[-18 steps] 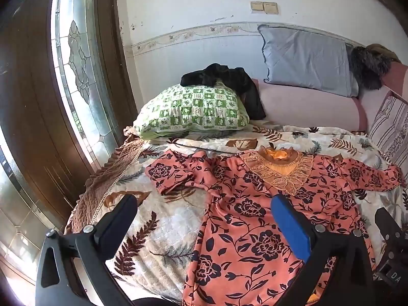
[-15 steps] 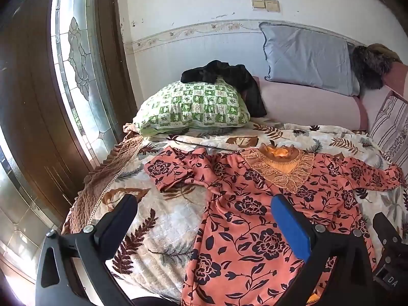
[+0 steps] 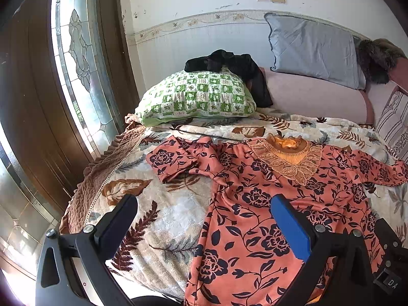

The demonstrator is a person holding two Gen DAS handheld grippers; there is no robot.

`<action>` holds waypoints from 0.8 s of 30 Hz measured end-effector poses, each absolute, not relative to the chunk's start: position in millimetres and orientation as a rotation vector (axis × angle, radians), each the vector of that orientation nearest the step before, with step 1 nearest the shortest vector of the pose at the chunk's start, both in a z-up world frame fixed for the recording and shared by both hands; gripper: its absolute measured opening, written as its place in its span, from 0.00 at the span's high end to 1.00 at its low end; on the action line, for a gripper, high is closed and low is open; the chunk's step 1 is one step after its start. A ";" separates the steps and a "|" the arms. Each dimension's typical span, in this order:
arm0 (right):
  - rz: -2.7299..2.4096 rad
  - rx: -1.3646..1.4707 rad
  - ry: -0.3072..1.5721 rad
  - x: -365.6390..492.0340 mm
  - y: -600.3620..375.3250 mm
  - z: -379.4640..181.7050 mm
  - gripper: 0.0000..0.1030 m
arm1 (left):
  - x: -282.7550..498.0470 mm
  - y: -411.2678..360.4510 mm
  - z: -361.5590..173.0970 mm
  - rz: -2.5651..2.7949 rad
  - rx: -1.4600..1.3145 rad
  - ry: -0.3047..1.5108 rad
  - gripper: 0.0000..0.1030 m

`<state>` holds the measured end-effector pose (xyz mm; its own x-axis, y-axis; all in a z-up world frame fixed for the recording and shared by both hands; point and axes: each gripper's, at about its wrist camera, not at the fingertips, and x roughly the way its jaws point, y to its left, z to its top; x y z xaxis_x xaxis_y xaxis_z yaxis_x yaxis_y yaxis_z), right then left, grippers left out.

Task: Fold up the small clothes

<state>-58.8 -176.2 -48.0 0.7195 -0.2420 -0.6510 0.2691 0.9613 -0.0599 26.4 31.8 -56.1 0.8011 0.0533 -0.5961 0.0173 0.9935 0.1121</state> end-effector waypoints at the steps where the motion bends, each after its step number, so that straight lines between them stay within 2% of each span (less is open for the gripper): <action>1: -0.282 0.040 0.717 -58.3 -175.8 -48.4 0.00 | 26.8 32.1 -57.3 0.019 0.113 0.644 0.00; 24: -0.269 0.022 0.742 -51.1 -166.8 -54.8 0.00 | 32.6 34.9 -65.9 0.015 0.106 0.662 0.00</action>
<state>-51.1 -166.8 -54.8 0.7045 -0.2347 -0.6698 0.2499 0.9653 -0.0755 32.6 34.9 -65.9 0.7888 0.0479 -0.6128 0.0199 0.9944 0.1034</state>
